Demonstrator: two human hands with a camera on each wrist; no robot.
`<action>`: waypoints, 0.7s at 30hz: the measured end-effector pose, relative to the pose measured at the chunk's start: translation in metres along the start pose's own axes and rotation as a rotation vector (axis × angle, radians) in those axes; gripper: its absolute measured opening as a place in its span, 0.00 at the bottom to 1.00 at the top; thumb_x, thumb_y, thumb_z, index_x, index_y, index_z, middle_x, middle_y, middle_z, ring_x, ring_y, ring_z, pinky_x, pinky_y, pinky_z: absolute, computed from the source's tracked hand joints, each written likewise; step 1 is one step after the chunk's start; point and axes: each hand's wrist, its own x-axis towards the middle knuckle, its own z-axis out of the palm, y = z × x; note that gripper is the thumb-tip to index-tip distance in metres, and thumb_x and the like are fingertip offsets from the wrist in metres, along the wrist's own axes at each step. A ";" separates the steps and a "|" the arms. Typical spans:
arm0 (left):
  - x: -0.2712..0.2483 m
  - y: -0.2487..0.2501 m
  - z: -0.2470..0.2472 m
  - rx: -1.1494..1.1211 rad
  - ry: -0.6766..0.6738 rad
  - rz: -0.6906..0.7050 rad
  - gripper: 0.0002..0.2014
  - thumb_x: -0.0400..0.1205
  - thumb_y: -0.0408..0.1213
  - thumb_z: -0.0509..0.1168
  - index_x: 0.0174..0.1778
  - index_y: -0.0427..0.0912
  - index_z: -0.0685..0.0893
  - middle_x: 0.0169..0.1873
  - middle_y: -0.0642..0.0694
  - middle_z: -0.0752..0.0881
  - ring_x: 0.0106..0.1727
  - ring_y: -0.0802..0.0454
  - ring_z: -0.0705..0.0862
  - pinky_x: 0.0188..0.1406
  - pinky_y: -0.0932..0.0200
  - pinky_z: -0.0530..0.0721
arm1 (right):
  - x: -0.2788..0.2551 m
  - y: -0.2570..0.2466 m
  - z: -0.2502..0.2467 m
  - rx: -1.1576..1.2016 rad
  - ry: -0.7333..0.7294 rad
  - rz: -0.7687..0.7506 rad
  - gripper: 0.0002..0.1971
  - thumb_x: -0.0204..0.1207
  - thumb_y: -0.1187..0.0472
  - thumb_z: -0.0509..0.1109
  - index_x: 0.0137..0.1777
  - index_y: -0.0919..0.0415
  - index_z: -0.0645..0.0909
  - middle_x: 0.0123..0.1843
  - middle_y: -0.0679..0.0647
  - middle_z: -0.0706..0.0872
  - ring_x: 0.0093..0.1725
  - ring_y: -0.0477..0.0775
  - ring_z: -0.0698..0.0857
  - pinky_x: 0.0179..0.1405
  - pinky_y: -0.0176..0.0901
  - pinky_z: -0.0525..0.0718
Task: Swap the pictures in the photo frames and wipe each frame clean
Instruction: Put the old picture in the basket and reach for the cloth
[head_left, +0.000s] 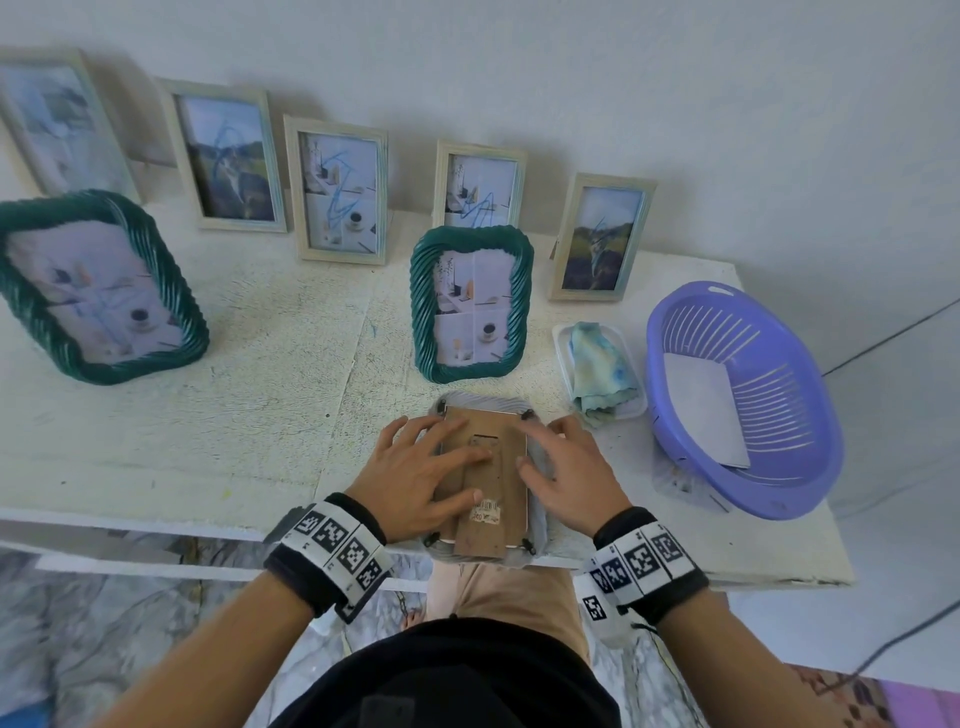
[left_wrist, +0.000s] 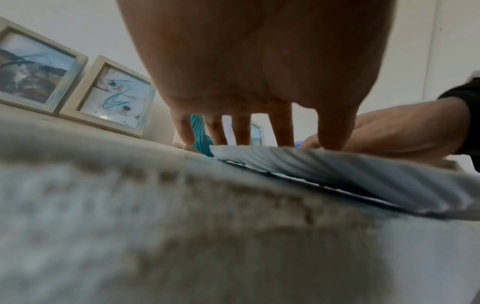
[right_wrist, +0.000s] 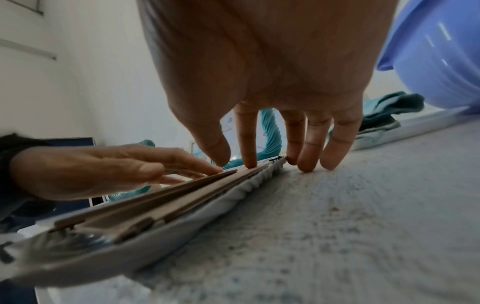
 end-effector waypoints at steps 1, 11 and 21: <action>0.000 -0.001 -0.001 -0.016 -0.005 0.005 0.29 0.79 0.72 0.45 0.73 0.69 0.72 0.80 0.53 0.67 0.78 0.45 0.66 0.77 0.38 0.63 | -0.002 -0.003 0.000 -0.049 -0.007 0.009 0.26 0.75 0.42 0.58 0.73 0.41 0.74 0.55 0.52 0.72 0.56 0.55 0.75 0.56 0.50 0.79; 0.004 -0.011 -0.005 -0.266 0.158 -0.172 0.35 0.79 0.68 0.49 0.74 0.50 0.77 0.74 0.47 0.74 0.70 0.45 0.74 0.67 0.43 0.76 | -0.004 -0.009 0.001 -0.124 -0.009 0.046 0.23 0.77 0.43 0.57 0.72 0.42 0.76 0.57 0.53 0.72 0.57 0.57 0.75 0.53 0.52 0.81; 0.007 -0.005 -0.016 -0.586 0.075 -0.233 0.40 0.80 0.68 0.53 0.83 0.45 0.62 0.77 0.46 0.73 0.77 0.51 0.71 0.76 0.51 0.69 | -0.006 -0.012 0.001 -0.115 -0.018 0.075 0.26 0.74 0.43 0.55 0.72 0.42 0.77 0.58 0.53 0.72 0.57 0.56 0.74 0.54 0.53 0.80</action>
